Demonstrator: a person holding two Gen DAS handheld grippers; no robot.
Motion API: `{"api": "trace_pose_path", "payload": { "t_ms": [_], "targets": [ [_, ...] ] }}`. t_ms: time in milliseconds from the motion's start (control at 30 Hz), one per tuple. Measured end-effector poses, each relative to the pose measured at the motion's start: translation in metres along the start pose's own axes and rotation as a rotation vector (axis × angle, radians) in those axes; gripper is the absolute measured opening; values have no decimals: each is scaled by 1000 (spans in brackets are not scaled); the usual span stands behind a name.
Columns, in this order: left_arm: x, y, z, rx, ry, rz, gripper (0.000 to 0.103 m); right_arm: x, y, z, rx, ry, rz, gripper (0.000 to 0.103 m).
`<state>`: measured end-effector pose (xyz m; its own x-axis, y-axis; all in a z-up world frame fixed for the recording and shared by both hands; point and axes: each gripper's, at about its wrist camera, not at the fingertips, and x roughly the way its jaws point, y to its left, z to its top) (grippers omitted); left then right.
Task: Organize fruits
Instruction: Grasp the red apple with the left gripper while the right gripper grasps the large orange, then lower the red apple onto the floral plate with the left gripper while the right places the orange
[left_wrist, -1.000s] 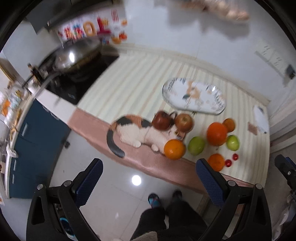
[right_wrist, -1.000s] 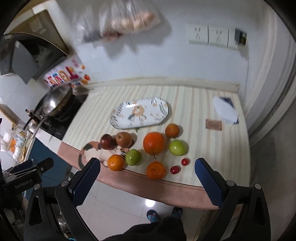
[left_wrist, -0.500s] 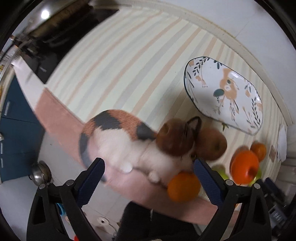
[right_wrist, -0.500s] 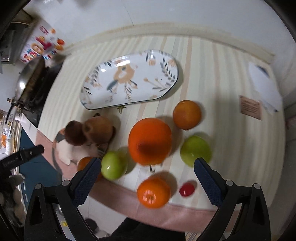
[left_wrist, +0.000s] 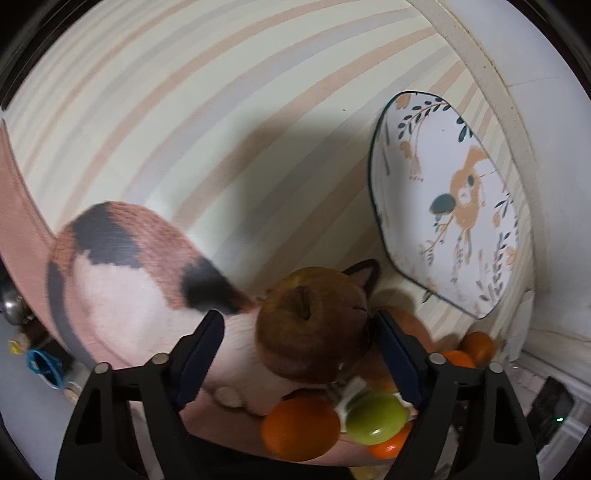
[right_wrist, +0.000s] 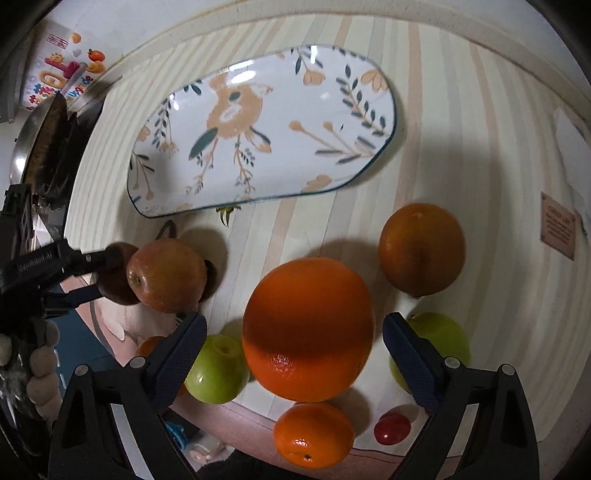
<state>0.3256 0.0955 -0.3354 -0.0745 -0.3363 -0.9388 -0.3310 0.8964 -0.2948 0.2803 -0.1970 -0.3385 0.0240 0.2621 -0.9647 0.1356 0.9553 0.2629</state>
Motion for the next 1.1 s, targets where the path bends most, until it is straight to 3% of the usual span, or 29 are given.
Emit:
{"api": "trace_pose_path", "payload": {
  "t_ms": [100,167,233,300,567,833,967,1100],
  "targets": [
    [3,-1,1,-23,7,-59,63,9,2,1,-7,14,-13,97],
    [1,-6,1,-19,-4,-44,63,16,2,2,-10,25,-17,95],
    [1,-12,-2,-5,-21,-22,63,20,0,0,-14,36,-30,85],
    [2,-15,-4,5,-36,3,63,23,-2,-2,-19,36,-32,82],
    [-4,-18,-15,33,-99,92,62,19,1,-14,-52,13,-47,81],
    [-49,-46,-23,111,-203,88,62,-4,9,-13,-44,-16,22,80],
    [-68,-76,-6,170,-221,62,62,-36,15,1,-44,-66,85,80],
    [-56,-109,28,199,-196,57,62,-56,23,38,-64,-123,104,80]
  ]
}}
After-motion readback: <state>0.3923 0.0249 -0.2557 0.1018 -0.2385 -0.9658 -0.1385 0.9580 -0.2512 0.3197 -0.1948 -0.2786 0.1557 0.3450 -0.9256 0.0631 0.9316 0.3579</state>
